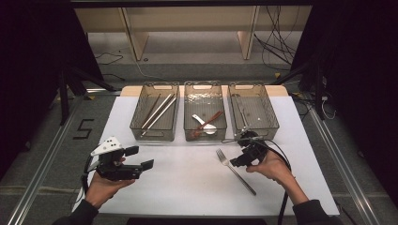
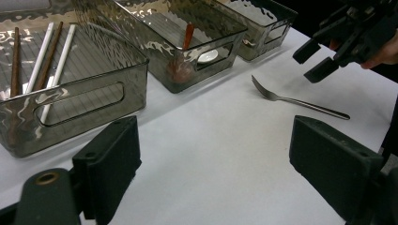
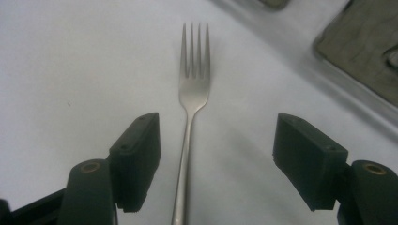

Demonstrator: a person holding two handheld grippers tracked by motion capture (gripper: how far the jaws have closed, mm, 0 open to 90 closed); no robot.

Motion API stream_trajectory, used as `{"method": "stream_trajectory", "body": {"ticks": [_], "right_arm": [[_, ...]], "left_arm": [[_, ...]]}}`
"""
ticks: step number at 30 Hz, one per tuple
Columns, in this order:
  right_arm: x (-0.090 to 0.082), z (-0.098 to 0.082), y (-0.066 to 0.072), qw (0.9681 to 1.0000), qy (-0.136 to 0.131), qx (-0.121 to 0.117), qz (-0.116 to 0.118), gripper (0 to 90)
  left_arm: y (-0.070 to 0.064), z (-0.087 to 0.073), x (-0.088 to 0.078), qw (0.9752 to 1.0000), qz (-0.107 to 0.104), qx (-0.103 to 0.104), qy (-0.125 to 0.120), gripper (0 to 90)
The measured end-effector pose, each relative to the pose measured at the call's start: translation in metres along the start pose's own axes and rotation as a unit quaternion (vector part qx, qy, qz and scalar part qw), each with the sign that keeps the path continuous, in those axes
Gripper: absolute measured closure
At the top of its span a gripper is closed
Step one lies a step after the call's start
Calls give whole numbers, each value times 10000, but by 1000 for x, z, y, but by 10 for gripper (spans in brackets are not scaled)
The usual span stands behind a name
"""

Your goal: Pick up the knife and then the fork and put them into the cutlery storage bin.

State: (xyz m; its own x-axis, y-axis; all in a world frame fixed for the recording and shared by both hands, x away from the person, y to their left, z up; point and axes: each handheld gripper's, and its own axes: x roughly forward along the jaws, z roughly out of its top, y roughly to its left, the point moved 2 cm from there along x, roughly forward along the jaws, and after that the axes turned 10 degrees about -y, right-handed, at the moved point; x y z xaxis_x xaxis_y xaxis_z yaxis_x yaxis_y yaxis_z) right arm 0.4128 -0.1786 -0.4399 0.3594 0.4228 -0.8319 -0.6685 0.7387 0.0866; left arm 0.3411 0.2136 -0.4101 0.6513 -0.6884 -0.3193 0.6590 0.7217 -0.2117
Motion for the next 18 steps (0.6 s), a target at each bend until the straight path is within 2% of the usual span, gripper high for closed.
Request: {"method": "stream_trajectory", "body": {"ticks": [10,18], "right_arm": [[14,-9,10,9987,453,-187,104,434],[21,-14,12,9975,637,-275,139,511]], "left_arm": [[-1,0,0,10000,-7,14,-15,163],[-1,0,0,10000,-16,10,-7,163]]}}
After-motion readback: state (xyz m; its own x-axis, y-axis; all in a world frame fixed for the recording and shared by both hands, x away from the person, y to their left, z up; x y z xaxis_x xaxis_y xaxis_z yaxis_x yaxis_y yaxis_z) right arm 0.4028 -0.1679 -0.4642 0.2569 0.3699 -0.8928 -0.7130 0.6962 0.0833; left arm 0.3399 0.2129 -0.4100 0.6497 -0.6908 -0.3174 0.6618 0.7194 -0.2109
